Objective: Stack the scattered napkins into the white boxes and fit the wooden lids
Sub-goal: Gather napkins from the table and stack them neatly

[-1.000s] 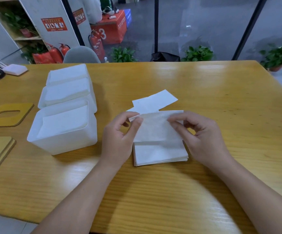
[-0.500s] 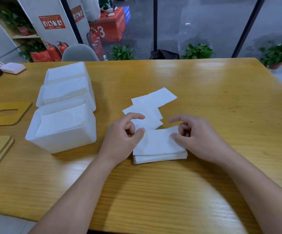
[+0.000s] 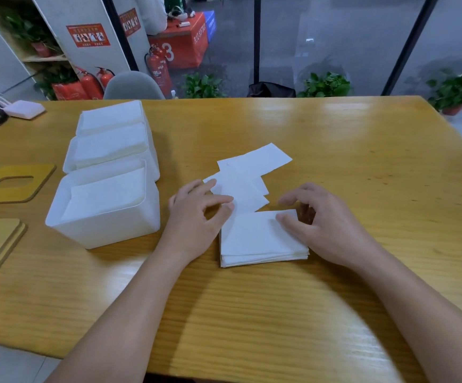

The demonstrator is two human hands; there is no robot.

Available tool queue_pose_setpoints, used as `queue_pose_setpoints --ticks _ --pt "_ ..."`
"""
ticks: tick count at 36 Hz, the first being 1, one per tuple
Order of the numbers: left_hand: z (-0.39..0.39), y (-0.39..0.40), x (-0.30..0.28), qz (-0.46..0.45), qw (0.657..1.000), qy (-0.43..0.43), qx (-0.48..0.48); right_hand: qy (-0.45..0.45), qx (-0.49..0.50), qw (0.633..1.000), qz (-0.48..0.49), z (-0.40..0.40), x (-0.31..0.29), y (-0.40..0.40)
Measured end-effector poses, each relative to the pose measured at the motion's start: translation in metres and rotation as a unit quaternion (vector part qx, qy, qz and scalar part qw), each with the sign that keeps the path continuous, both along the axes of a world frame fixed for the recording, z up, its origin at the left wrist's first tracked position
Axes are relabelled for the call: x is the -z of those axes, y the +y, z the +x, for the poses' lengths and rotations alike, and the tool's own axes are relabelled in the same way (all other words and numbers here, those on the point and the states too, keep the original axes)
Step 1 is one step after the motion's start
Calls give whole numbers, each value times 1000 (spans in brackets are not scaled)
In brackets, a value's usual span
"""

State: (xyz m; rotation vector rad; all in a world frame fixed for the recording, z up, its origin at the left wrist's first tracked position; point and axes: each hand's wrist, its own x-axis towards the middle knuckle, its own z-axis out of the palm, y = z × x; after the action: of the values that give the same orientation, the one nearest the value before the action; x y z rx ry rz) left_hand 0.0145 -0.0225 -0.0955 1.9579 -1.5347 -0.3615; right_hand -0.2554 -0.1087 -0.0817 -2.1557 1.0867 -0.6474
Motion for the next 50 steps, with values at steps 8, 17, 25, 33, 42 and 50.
queue_pose_setpoints --ticks 8,17,25,33,42,50 --pt "-4 2 0 -10 1000 -7 -9 8 -10 1000 14 2 3 0" --pt "-12 8 -10 -92 989 111 22 3 -47 999 6 4 -3 3" --pt "-22 13 -19 -150 972 149 103 -67 -81 994 34 7 -11 11" --pt "-24 13 -21 -176 970 154 69 14 -98 980 -174 9 -5 9" --pt "-26 12 -20 -186 978 90 41 78 -120 954 -262 14 -5 11" --pt "-18 8 -10 -216 961 173 10 -47 -72 978 -191 9 -4 9"
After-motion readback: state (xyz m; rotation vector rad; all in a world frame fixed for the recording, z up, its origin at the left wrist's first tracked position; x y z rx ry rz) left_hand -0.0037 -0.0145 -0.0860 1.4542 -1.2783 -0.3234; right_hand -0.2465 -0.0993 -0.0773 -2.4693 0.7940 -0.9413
